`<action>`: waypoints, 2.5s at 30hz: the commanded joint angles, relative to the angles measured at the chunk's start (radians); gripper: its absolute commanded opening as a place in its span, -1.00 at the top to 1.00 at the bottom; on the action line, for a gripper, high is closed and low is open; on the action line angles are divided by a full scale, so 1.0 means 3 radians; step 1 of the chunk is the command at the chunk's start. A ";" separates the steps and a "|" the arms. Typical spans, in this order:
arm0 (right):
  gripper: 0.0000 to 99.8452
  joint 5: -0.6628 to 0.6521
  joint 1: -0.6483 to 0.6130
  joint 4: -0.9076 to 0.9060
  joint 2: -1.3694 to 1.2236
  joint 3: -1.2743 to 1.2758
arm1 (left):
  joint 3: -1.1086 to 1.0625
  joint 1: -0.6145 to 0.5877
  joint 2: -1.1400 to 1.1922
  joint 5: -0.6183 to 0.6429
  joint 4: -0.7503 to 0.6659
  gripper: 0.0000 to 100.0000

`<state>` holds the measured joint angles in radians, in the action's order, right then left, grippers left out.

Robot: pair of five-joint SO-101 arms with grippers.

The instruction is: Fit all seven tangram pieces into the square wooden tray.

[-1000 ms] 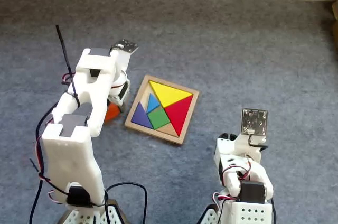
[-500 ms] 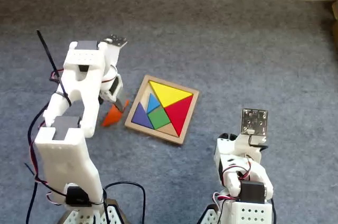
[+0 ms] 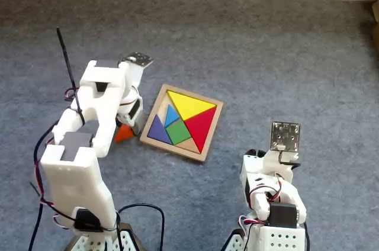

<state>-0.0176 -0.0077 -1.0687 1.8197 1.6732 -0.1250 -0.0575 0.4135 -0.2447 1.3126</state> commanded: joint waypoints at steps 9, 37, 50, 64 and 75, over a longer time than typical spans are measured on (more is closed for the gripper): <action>0.87 -0.0041 0.0038 0.0054 0.0038 0.0304 | 0.0243 0.0028 -0.0345 -0.0031 0.0271 0.63; 0.87 -0.0041 0.0038 0.0054 0.0038 0.0304 | -0.1020 -0.0192 -0.1015 -0.0169 -0.0742 0.52; 0.87 -0.0041 0.0038 0.0054 0.0038 0.0304 | -0.0831 -0.0217 -0.1481 -0.0159 -0.0481 0.51; 0.87 -0.0036 0.0038 0.0054 0.0038 0.0304 | -0.0540 -0.0023 -0.0534 -0.0169 -0.0624 0.64; 0.87 -0.0036 0.0038 0.0054 0.0038 0.0304 | -0.0417 0.0003 -0.0816 -0.0015 -0.0358 0.62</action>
<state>-0.0176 -0.0077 -1.0687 1.8197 1.6732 -0.3153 -0.0483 0.2570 -0.2846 1.1377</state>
